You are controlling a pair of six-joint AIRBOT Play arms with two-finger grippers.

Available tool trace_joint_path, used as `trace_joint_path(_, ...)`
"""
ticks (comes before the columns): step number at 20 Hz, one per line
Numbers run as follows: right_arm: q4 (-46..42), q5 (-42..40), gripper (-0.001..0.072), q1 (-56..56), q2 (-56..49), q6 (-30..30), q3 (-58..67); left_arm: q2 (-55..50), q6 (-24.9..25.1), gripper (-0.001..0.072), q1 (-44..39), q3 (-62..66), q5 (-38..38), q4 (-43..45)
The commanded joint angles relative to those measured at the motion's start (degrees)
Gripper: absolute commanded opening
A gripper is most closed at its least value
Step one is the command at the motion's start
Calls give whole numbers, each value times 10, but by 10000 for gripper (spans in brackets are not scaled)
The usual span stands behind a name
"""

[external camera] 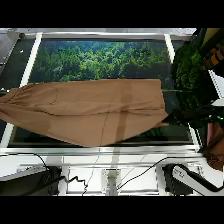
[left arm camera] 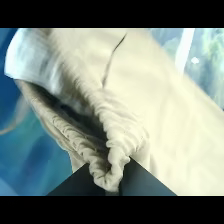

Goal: Fold the clothes and pants, and hang the long-sleeved shirts on hangers.

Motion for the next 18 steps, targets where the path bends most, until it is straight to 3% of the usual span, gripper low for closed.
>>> trace_joint_path(1,52,-73,14,0,53,76,56,51,-41,26,-7,18,25,8)
trace_joint_path(7,89,-423,14,73,26,188,71,19,-189,26,-100,18,154,35)
trace_joint_path(12,92,-714,14,198,-70,312,76,-21,-253,26,-198,18,281,34)
trace_joint_path(14,93,-743,14,202,-118,362,92,-40,-288,26,-216,18,311,32)
trace_joint_path(16,76,-732,14,198,-139,365,109,-45,-291,27,-222,18,319,30)
trace_joint_path(18,2,-693,14,191,-139,361,130,-42,-291,27,-219,18,318,30)
